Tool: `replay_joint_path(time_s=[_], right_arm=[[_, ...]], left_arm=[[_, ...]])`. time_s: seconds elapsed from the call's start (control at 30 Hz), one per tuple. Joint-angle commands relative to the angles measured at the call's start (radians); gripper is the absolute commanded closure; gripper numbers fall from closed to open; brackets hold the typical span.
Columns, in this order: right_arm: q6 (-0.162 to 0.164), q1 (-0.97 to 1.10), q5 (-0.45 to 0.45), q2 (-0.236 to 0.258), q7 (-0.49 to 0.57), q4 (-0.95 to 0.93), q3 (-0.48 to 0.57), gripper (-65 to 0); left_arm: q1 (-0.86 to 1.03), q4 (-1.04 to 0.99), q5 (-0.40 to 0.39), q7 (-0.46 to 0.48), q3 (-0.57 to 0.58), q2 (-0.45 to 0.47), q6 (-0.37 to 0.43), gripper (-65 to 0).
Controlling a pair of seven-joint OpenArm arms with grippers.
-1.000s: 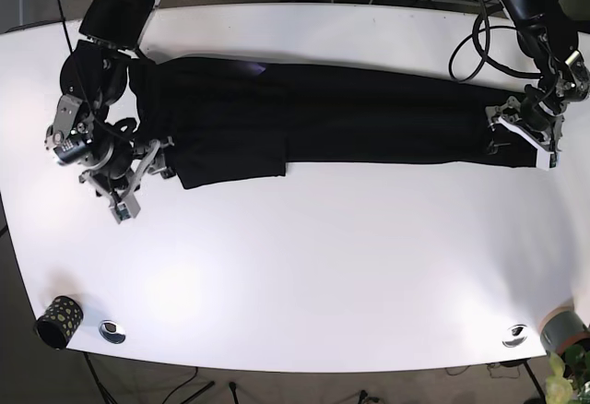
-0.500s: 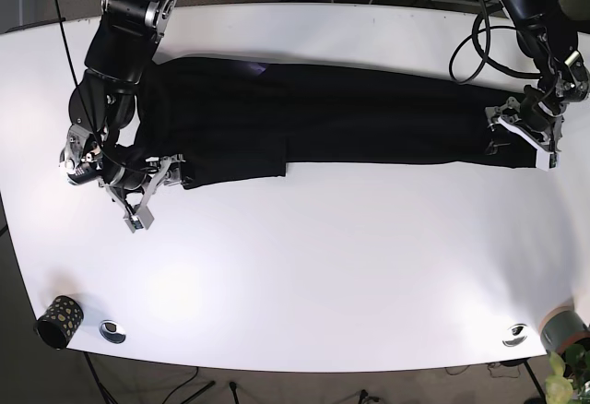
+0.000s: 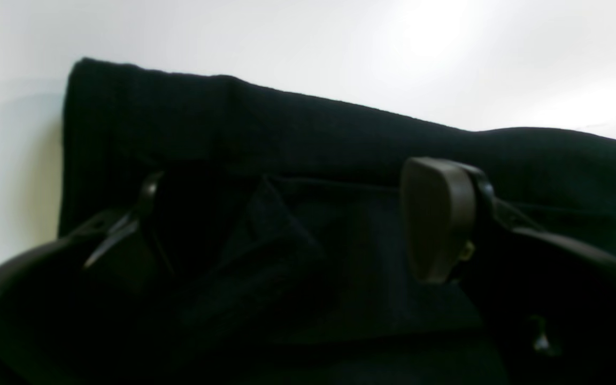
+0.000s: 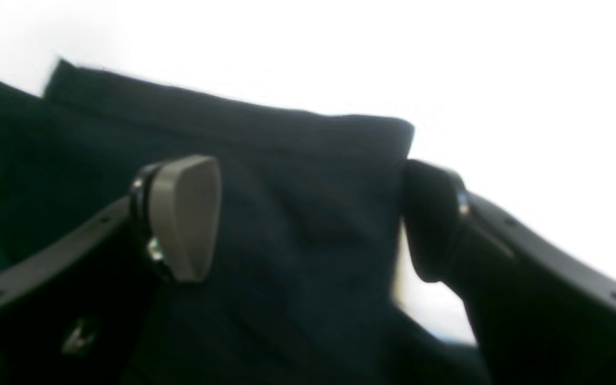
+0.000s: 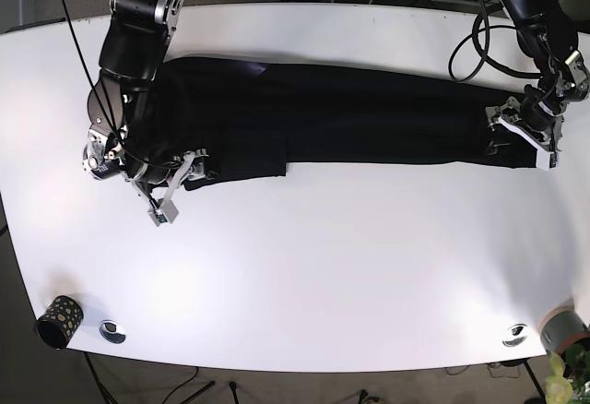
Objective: Fold the T-shirt properly
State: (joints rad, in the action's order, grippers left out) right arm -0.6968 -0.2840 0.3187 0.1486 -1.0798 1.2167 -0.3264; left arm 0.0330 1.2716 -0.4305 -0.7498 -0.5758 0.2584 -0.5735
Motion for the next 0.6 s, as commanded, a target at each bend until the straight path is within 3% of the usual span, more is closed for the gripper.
replay_joint_path(time_s=[0.0,0.1,0.23,0.57], right_arm=[[-0.001,-0.014,0.013,0.006,0.022,0.013,0.002,-43.1],[-0.001,-0.016,0.007,-0.010,0.056,0.015,0.000,-27.4],[-0.001,-0.017,0.015,-0.013,0.082,0.036,0.000,-1.3],[-0.001,0.130,0.015,-0.016,-0.087,0.490,-0.003,0.0]], left_arm=[[0.005,0.000,0.023,-0.050,0.003,0.005,0.007,-51.1],[0.005,-0.004,0.025,-0.050,0.003,0.005,0.007,-51.1],[0.005,-0.004,0.025,-0.050,0.003,0.005,0.007,-51.1],[0.017,-0.004,0.025,-0.050,0.003,0.009,0.007,-51.1]])
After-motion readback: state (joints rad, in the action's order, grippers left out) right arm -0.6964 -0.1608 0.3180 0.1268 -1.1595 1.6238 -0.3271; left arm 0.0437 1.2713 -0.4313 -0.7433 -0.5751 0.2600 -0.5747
